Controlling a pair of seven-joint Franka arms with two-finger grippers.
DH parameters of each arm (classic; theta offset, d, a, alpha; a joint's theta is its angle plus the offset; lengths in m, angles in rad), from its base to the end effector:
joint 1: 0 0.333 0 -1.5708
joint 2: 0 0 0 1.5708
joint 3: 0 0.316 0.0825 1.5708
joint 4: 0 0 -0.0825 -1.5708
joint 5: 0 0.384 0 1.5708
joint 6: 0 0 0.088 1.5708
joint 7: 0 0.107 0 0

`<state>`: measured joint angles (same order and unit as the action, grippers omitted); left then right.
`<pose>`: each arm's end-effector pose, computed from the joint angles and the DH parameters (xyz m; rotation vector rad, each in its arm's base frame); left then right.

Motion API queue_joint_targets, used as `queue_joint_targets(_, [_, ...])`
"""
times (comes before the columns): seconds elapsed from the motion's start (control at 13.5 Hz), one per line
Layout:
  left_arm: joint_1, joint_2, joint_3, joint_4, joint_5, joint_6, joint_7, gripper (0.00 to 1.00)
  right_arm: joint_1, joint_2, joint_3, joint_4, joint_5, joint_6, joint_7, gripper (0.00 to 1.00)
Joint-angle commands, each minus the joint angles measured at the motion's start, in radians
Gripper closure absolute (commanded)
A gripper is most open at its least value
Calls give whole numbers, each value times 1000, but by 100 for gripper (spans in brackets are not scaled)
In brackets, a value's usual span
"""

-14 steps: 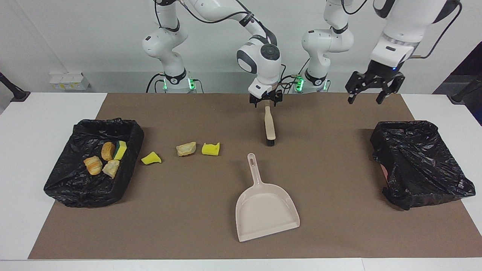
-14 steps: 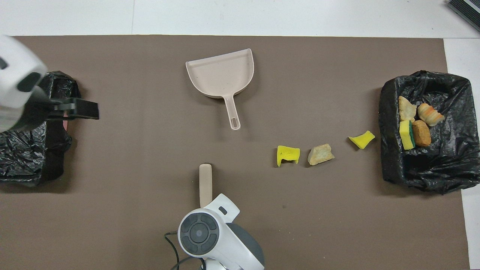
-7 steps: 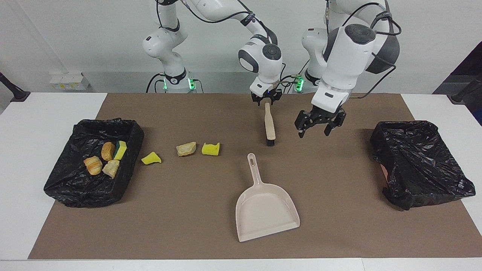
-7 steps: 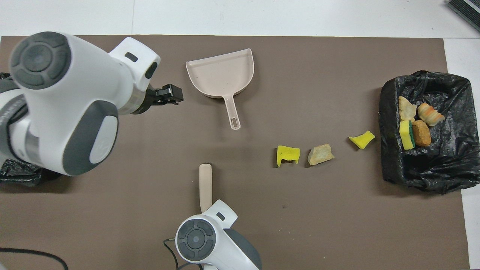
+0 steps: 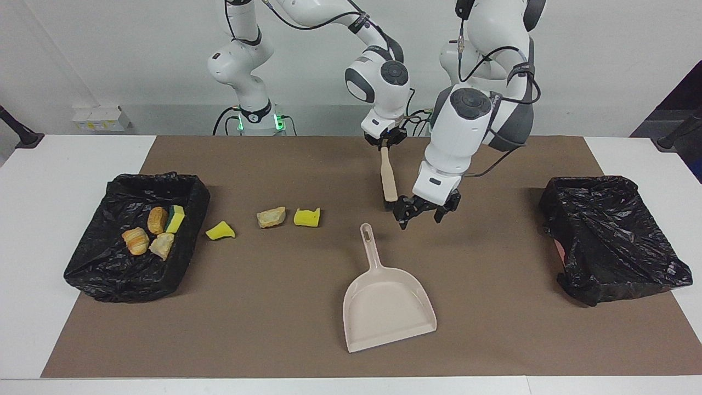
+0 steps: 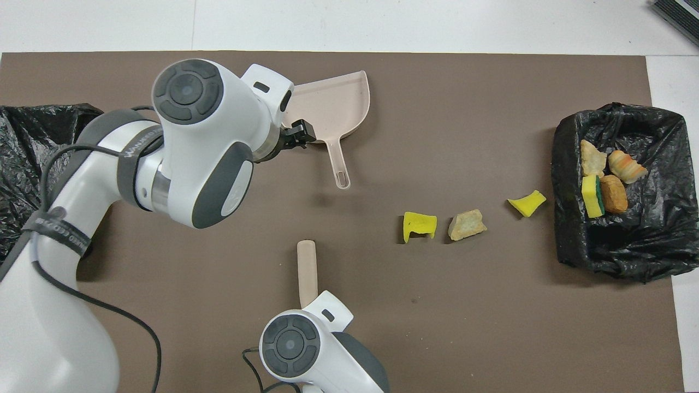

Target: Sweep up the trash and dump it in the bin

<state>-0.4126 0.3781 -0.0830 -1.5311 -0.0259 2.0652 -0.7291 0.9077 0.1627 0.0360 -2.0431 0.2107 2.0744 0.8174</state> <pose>0.6068 -0.3208 0.4553 2.9798 0.3778 0.1470 0.3229 0.4632 0.3535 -3.1061 -0.0187 0.3507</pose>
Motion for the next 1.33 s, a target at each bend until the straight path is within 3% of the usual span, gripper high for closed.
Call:
queue_joint_targets(0.0, [-41, 68, 15, 45, 3, 65, -104, 0, -53, -109, 2, -26, 19, -129, -17, 100])
queue_joint_targets(0.3, [-72, 139, 15, 69, 3, 118, -157, 0, -146, -264, -2, -68, -1, -253, -30, 100])
queue_joint_targets(0.37, [-113, 194, 22, 104, 13, 118, -209, 0, -164, -278, -4, -66, -7, -285, -43, 100])
queue_joint_targets(0.74, [-135, 194, 22, 118, 24, 108, -225, 0, -272, -290, -7, -5, -125, -310, -96, 100])
queue_joint_targets(0.81, [-137, 193, 22, 117, 23, 105, -225, 14, -311, -292, -7, 7, -137, -329, -125, 100])
queue_joint_targets(0.89, [-138, 194, 22, 115, 21, 101, -225, 19, -355, -292, -5, 12, -146, -335, -174, 100])
queue_joint_targets(0.96, [-140, 199, 22, 105, 23, 110, -230, 18, -403, -293, -7, 12, -151, -336, -235, 100])
queue_joint_targets(1.18, [-144, 202, 20, 98, 30, 113, -231, 2, -516, -284, -5, 38, -206, -350, -348, 100])
queue_joint_targets(1.26, [-150, 205, 20, 98, 30, 118, -233, 2, -551, -282, -5, 32, -233, -353, -369, 100])
